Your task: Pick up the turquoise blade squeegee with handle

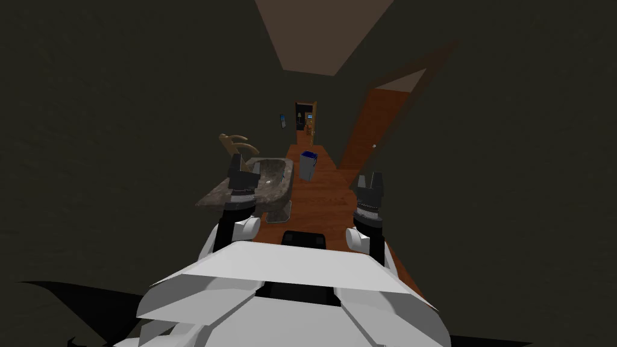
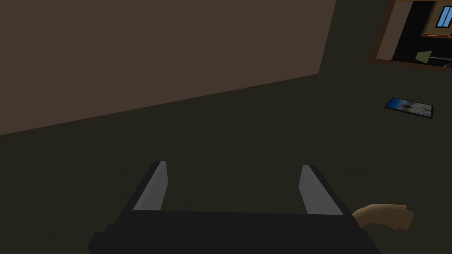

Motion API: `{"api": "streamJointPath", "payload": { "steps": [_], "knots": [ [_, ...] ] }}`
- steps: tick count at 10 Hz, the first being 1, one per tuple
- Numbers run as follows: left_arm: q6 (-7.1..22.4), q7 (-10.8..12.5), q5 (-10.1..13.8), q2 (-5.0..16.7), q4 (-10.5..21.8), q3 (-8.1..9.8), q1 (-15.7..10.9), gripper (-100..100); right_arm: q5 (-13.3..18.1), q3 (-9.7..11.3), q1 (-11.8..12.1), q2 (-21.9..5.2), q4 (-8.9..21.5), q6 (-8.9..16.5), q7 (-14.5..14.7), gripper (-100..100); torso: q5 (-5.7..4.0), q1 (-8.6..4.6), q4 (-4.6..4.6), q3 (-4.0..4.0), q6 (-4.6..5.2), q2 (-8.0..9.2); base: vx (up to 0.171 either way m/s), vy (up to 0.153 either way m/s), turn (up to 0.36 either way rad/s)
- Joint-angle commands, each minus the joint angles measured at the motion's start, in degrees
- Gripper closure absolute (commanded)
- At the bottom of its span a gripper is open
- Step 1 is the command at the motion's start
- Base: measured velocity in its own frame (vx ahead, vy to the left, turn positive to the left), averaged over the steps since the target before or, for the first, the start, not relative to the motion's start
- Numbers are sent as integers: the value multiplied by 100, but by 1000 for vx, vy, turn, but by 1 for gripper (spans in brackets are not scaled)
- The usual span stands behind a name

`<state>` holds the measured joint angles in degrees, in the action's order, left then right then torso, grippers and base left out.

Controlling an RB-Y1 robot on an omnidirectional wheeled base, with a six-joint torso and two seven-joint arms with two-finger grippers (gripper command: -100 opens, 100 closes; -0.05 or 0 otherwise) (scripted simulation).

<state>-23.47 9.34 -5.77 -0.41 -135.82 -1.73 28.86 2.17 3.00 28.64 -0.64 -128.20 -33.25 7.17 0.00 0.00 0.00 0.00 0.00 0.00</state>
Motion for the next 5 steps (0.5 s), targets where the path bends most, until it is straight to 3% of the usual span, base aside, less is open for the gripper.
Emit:
{"api": "streamJointPath", "payload": {
  "steps": [1,4,5],
  "knots": [
    [65,-19,51,230,-22,30,9,-100,0,0,0,0,0,0,0,0,0,0,0,0,0,0,4,9,-44],
    [324,-91,255,768,-92,147,43,-100,0,0,0,0,0,0,0,0,3,12,-1,-2,1,-3,11,28,-86],
    [324,-91,255,836,-92,147,43,-100,0,0,0,0,0,0,0,0,4,17,-1,-3,1,-5,9,33,-35]
  ]
}}
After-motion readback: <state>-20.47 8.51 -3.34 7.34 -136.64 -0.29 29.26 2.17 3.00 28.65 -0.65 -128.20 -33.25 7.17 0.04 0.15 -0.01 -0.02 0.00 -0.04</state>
